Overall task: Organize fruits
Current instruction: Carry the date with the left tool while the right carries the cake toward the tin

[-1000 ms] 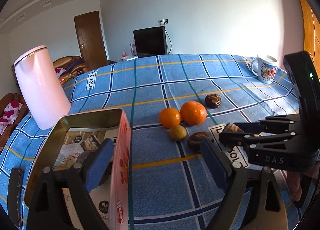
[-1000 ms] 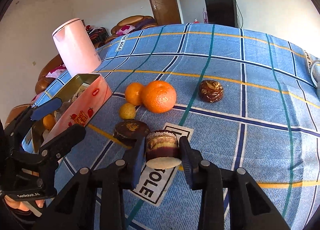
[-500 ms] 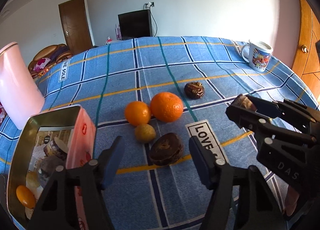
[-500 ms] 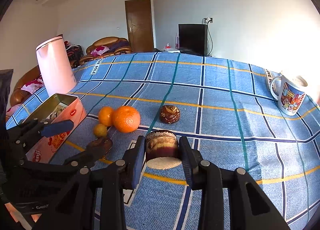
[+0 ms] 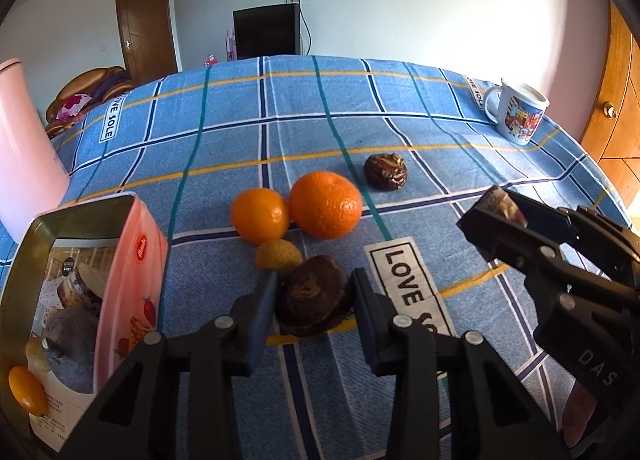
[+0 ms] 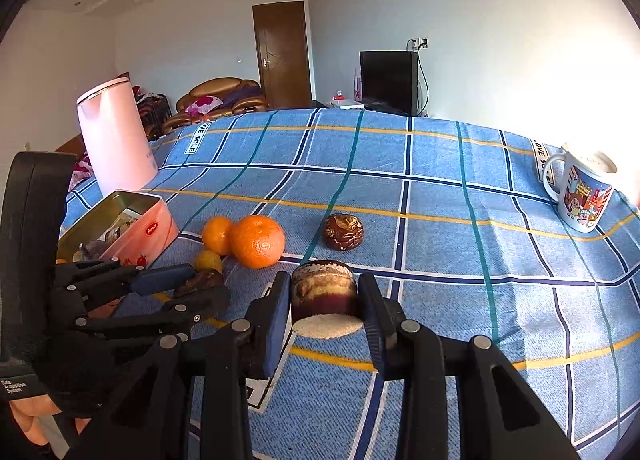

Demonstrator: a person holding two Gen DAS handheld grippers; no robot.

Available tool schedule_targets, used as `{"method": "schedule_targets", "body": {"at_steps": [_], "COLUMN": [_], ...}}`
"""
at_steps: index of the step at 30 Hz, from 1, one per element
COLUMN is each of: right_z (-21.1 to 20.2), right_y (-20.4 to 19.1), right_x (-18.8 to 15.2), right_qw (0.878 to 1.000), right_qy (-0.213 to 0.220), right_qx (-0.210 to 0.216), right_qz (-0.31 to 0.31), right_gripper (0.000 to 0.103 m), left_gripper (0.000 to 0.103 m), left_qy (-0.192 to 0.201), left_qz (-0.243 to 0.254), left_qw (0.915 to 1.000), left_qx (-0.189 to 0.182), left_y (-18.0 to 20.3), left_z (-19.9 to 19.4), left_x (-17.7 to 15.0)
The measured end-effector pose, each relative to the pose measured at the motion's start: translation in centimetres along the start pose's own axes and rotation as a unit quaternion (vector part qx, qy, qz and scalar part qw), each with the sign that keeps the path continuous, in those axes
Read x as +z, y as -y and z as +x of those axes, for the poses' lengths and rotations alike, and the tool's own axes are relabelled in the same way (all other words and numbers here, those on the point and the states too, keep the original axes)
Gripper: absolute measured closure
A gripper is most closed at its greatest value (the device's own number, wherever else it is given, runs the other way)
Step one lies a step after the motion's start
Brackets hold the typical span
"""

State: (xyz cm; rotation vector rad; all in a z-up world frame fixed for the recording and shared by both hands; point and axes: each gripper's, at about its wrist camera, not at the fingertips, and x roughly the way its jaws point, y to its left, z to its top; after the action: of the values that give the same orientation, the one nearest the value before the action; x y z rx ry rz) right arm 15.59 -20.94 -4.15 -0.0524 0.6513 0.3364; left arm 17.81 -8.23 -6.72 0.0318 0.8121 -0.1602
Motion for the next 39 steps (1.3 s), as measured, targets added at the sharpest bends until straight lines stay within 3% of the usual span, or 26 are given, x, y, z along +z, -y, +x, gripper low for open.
{"method": "schedule_targets", "body": {"at_steps": [16,39], "right_z": [-2.2,-4.5], "right_y": [-0.2,-0.4], "right_x": [-0.3,-0.7], "right_qw": [0.998,0.992], "right_qy": [0.061,0.122], "right_qx": [0.008,0.004], "right_qz": [-0.007,-0.013], "right_gripper": [0.067,0.067], "left_gripper": [0.063,0.063], "left_qy": [0.088,0.158], "left_qz": [0.015,0.011], "left_qw": [0.9948,0.9848], "left_qx": [0.048,0.071], "left_y": [0.5,0.6], "left_z": [-3.2,-5.7], "left_x": [-0.2,-1.0]}}
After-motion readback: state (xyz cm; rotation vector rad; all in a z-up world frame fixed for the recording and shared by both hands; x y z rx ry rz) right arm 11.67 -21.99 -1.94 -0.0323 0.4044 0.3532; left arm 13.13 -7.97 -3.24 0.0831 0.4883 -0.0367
